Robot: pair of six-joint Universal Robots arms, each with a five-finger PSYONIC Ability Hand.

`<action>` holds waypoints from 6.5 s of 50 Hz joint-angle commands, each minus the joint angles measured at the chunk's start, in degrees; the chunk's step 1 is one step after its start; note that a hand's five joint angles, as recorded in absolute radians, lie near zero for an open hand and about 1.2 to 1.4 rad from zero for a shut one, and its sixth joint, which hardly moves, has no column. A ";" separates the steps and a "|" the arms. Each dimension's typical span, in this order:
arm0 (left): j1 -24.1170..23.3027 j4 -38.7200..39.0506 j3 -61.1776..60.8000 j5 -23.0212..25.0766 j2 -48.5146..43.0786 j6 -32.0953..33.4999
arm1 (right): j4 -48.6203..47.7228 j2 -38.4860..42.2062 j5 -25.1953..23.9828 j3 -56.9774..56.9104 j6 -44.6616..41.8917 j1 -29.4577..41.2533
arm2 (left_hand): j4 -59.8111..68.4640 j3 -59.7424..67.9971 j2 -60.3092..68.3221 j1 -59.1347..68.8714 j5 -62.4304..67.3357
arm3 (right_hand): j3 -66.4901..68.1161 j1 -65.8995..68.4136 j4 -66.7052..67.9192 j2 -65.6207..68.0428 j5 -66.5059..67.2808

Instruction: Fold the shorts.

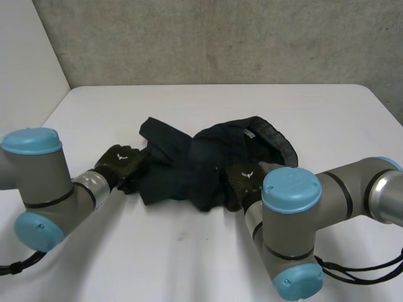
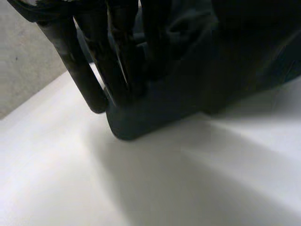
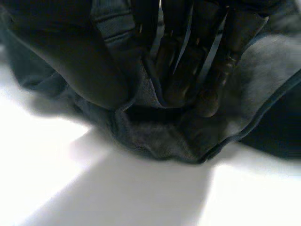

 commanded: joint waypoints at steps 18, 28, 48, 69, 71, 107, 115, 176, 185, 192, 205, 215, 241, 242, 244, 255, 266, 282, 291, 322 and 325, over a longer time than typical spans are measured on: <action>-4.58 -10.38 14.84 -7.03 30.30 -4.18 | 5.46 -33.02 -6.13 -7.16 -20.03 -9.69 | 39.28 39.57 39.46 38.13 39.42 | 12.72 24.35 12.02 12.89 15.40; -4.93 -21.29 28.82 -7.38 35.06 -10.07 | 10.83 -41.47 -6.48 -17.00 -18.09 -9.17 | 39.28 39.57 39.46 38.13 39.42 | 12.72 24.35 12.02 12.89 15.40; -5.28 -17.09 45.07 -14.77 0.63 -9.72 | 11.62 -10.82 -5.69 -28.42 -17.83 -11.10 | 39.28 39.57 39.46 38.13 39.42 | 12.72 24.35 12.02 12.89 15.40; -7.74 2.87 62.42 -17.93 -25.15 -9.90 | -3.95 10.56 -5.95 -35.65 -21.78 -13.38 | -30.72 -30.43 -30.54 -31.87 -30.58 | -57.28 -45.65 -57.98 -57.11 -54.60; -7.65 2.26 58.82 -18.11 -22.44 -9.99 | -0.87 8.20 -6.04 -33.46 -22.05 -14.43 | -30.72 -30.43 -30.54 -31.87 -30.58 | -57.28 -45.65 -57.98 -57.11 -54.60; -21.54 2.34 0.96 -21.71 1.06 -19.30 | 9.60 9.23 -37.06 -19.56 -29.87 -28.68 | -10.49 -10.20 -10.30 -11.64 -10.35 | -25.07 -13.45 -25.77 -24.91 -22.40; -21.10 2.78 6.32 -21.98 -3.78 -19.13 | 9.43 14.33 -36.80 -24.30 -29.96 -28.15 | -10.66 -10.37 -10.47 -11.80 -10.52 | -23.38 -11.75 -24.08 -23.22 -20.70; -11.17 -12.33 14.08 -22.68 -0.46 -8.41 | 21.65 -1.92 -12.46 -10.25 -17.56 -15.67 | -10.99 -10.70 -10.81 -12.14 -10.86 | 12.72 24.35 12.02 12.89 15.40; -11.43 -5.57 -3.76 -22.15 14.75 -8.67 | 19.18 -1.40 -11.93 -10.24 -14.75 -15.67 | -7.47 -7.18 -7.29 -8.62 -7.33 | 12.72 24.35 12.02 12.89 15.40; -12.75 2.95 -16.95 -21.71 22.57 -8.49 | 18.92 -1.31 -12.02 -10.42 -14.40 -15.67 | 1.95 2.25 2.14 0.81 2.09 | 12.72 24.35 12.02 12.89 15.40; -12.58 8.84 -19.78 -17.84 16.27 -8.14 | 19.27 -1.48 -12.28 -9.72 -14.31 -15.58 | -3.43 -3.13 -3.24 -4.57 -3.29 | 12.72 24.35 12.02 12.89 15.40; -10.64 13.33 -14.07 -17.67 8.26 -7.62 | 19.01 -1.75 -12.63 -8.66 -14.40 -15.06 | -5.10 -4.81 -4.91 -6.25 -4.96 | 12.72 24.35 12.02 12.89 15.40; -8.36 9.65 -10.37 -14.77 6.57 -1.55 | 19.53 -1.92 -12.63 -9.45 -15.98 -15.14 | 39.28 39.57 39.46 38.13 39.42 | 12.72 24.35 12.02 12.89 15.40; -8.36 8.42 -10.37 -14.33 7.45 -1.64 | 19.88 -2.53 -12.63 -9.37 -16.76 -15.14 | 39.28 39.57 39.46 38.13 39.42 | 12.72 24.35 12.02 12.89 15.40; -8.18 3.94 -9.84 -13.28 9.74 -2.34 | 20.50 -3.50 -12.63 -9.37 -18.26 -15.14 | 39.28 39.57 39.46 38.13 39.42 | 12.72 24.35 12.02 12.89 15.40; -4.31 -23.30 -4.93 -7.57 26.44 -7.96 | 29.64 -17.99 -12.02 -6.91 -37.59 -15.50 | 39.28 39.57 39.46 38.13 39.42 | 12.72 24.35 12.02 12.89 15.40; 0.08 -31.41 -3.51 -3.96 28.56 -10.52 | 35.70 -24.42 -12.28 -3.31 -46.22 -14.97 | 39.28 39.57 39.46 38.13 39.42 | 12.72 24.35 12.02 12.89 15.40; -0.80 -28.33 5.70 -6.24 5.98 -7.53 | 35.71 -9.14 -14.04 -4.17 -49.03 -15.23 | 39.28 39.57 39.46 38.13 39.42 | 12.72 24.35 12.02 12.89 15.40; -5.10 -19.47 31.33 -14.85 -2.20 -6.82 | 25.79 -3.33 -12.64 -23.47 -46.58 -15.14 | 39.28 39.57 39.46 38.13 39.42 | 12.72 24.35 12.02 12.89 15.40; -7.30 19.13 7.50 -17.67 9.49 -10.08 | -6.13 -4.84 -12.36 -14.04 -35.32 -15.06 | 39.28 39.57 39.46 38.13 39.42 | 12.72 24.35 12.02 12.89 15.40; -7.13 19.13 4.67 -16.97 5.81 -10.16 | -5.61 -1.33 -13.24 -12.10 -35.49 -15.06 | 39.28 39.57 39.46 38.13 39.42 | 12.72 24.35 12.02 12.89 15.40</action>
